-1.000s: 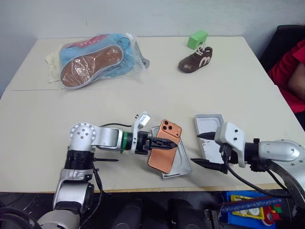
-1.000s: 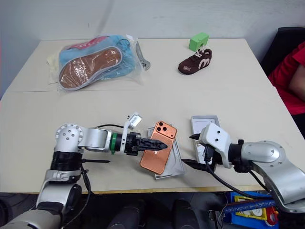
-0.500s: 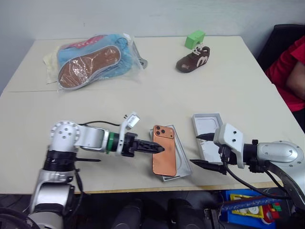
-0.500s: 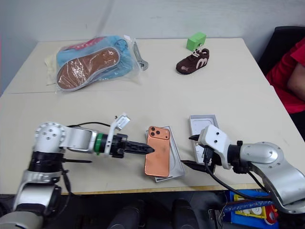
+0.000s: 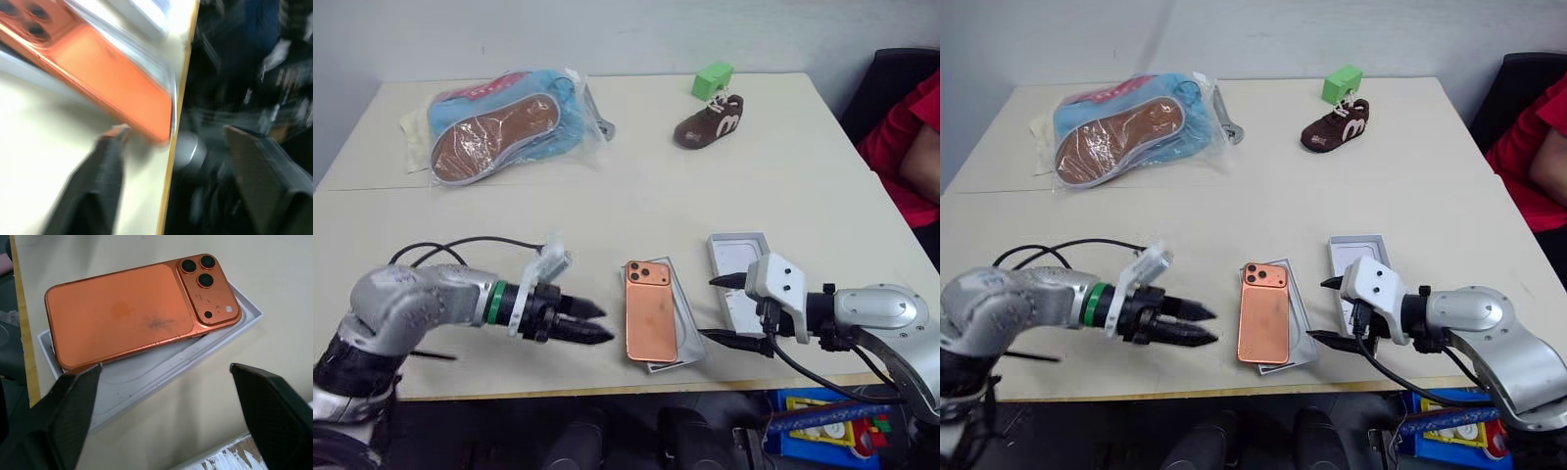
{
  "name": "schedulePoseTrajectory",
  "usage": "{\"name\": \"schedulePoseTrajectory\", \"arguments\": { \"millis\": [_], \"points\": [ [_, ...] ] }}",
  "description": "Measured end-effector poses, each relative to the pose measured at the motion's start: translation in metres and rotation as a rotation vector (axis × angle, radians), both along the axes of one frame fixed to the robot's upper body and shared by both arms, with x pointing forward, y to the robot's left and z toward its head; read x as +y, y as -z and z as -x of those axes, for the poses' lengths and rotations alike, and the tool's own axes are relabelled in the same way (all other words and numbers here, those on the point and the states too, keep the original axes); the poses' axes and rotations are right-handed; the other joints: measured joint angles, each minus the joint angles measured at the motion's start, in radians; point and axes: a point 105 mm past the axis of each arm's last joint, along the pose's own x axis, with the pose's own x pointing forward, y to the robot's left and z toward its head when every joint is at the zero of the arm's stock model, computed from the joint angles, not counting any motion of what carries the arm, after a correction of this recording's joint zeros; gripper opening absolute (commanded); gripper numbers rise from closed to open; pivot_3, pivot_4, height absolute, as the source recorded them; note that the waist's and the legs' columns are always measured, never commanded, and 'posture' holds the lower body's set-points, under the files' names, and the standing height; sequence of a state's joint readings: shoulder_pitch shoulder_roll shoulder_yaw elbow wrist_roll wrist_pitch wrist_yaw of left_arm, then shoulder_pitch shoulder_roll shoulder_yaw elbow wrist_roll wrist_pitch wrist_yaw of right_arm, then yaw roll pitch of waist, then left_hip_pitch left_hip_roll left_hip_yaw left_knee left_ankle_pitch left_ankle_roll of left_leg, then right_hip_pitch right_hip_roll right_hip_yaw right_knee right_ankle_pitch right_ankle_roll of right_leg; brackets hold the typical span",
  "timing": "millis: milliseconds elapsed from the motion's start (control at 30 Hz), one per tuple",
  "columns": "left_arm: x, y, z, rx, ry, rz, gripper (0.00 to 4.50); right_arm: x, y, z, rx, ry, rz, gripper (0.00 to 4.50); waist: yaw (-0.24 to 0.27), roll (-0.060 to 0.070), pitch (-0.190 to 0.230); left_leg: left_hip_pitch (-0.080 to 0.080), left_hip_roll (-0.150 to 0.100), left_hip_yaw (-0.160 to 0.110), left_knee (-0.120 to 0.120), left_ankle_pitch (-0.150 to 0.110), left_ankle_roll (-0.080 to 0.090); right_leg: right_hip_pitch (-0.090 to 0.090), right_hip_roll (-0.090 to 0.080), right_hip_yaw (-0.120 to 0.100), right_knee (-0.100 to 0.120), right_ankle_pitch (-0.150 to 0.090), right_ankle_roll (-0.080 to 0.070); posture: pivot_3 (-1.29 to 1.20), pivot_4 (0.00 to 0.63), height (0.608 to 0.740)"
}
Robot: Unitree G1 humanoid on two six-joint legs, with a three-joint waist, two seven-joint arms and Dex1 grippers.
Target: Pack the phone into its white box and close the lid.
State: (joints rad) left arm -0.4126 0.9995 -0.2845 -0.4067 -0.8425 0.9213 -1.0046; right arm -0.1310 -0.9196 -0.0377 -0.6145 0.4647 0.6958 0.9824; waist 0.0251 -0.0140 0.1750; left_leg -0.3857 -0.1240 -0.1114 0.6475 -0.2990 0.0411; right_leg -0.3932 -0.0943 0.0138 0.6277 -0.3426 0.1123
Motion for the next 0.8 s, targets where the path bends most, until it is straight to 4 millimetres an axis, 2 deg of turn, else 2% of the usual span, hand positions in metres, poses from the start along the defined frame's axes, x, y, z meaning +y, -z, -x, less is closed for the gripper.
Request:
{"name": "schedulePoseTrajectory", "arguments": {
  "millis": [200, 300, 467, 600, 800],
  "points": [
    [-0.012, 0.014, 0.001, -0.138, 0.143, 0.016, 0.09, 0.001, 0.004, 0.013, 0.057, -0.049, -0.005, 1.24, 0.015, 0.000, 0.000, -0.002, 0.000, -0.003, 0.000, -0.001, 0.002, 0.001, 0.000, -0.003, -0.003, 0.000, 0.000, 0.00, 0.150, 0.740],
    [-0.026, 0.021, -0.005, -0.191, 0.159, 0.027, 0.00, 0.005, 0.006, 0.022, 0.077, -0.072, -0.010, 0.13, 0.024, 0.000, 0.000, -0.002, 0.000, -0.003, 0.001, -0.001, 0.002, 0.001, 0.000, -0.004, -0.002, 0.000, 0.000, 0.00, 0.150, 0.740],
    [-0.033, 0.024, -0.012, -0.226, 0.161, 0.013, 0.00, 0.007, 0.005, 0.023, 0.074, -0.067, -0.013, 0.06, 0.021, 0.000, 0.000, -0.002, 0.000, -0.003, 0.001, -0.001, 0.002, 0.001, 0.000, -0.004, 0.000, 0.000, 0.000, 0.00, 0.150, 0.740],
    [-0.048, 0.029, -0.019, -0.234, 0.159, 0.031, 0.00, 0.007, 0.003, 0.024, 0.066, -0.054, -0.018, 0.06, 0.026, -0.001, 0.000, -0.002, 0.000, -0.003, 0.002, -0.001, 0.002, 0.001, 0.000, -0.005, 0.000, 0.000, 0.001, 0.00, 0.150, 0.740],
    [-0.051, 0.039, -0.025, -0.232, 0.136, 0.011, 0.00, 0.004, 0.003, 0.023, 0.061, -0.031, -0.018, 0.06, 0.025, -0.001, 0.000, -0.002, 0.000, -0.003, 0.003, -0.001, 0.002, 0.001, 0.000, -0.005, 0.000, 0.000, 0.001, 0.00, 0.150, 0.740]
  ]
}}
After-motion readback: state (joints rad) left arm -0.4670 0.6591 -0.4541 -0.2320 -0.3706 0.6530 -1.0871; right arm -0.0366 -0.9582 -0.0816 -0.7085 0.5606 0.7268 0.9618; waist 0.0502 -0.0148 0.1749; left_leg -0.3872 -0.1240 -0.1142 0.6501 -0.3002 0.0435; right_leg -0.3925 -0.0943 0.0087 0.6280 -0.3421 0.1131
